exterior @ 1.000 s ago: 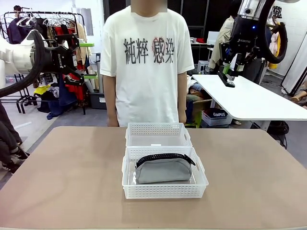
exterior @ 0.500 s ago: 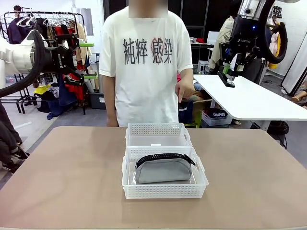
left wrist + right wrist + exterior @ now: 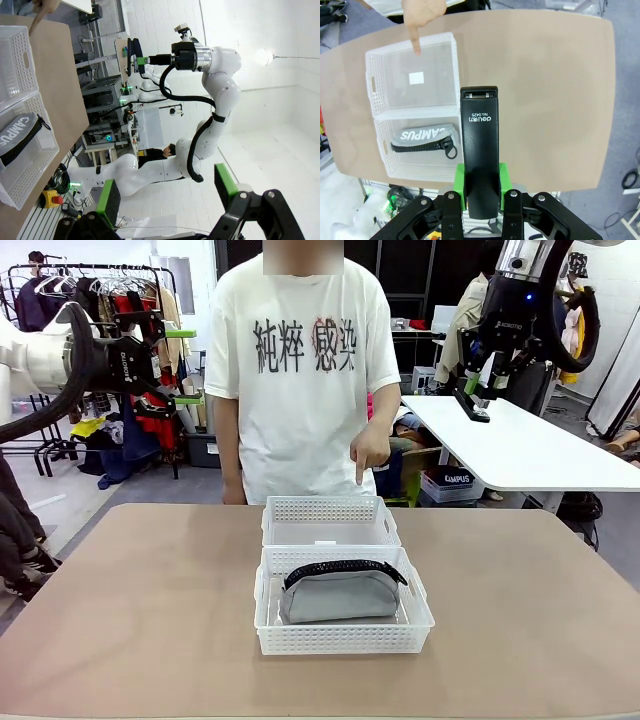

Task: Distribute items into two baskets.
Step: Place the picked Stapler into the Organizing basket as instructed by the person.

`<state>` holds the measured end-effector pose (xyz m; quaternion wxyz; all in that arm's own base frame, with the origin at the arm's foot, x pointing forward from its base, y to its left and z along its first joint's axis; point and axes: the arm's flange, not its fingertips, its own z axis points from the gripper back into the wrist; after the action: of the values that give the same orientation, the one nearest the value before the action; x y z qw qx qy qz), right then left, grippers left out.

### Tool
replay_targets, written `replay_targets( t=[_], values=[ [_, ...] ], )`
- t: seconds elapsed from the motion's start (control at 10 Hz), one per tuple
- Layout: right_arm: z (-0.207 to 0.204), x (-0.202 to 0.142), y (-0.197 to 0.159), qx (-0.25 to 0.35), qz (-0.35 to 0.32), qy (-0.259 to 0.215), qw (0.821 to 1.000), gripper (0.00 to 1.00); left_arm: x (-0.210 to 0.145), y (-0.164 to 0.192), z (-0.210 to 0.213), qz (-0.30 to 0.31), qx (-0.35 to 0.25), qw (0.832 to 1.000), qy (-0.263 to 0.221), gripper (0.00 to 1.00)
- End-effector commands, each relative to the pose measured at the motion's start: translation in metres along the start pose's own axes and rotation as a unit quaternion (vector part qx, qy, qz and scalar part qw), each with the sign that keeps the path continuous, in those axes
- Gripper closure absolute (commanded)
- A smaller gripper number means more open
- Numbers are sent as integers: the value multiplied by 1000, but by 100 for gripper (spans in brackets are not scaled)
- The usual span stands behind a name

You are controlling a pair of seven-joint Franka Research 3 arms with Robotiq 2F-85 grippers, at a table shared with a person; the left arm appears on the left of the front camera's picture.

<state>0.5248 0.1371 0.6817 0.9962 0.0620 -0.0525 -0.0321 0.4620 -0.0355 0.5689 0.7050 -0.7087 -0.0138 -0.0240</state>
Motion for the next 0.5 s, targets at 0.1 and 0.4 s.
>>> replay_targets(
  t=[0.1, 0.4],
  values=[
    [3, -3, 1, 0, 2, -1, 1000, 100, -4, -3, 1, 3, -3, 1000, 3, 0],
    [3, -3, 1, 0, 2, -1, 1000, 100, -4, -3, 1, 3, -3, 1000, 3, 0]
  ],
)
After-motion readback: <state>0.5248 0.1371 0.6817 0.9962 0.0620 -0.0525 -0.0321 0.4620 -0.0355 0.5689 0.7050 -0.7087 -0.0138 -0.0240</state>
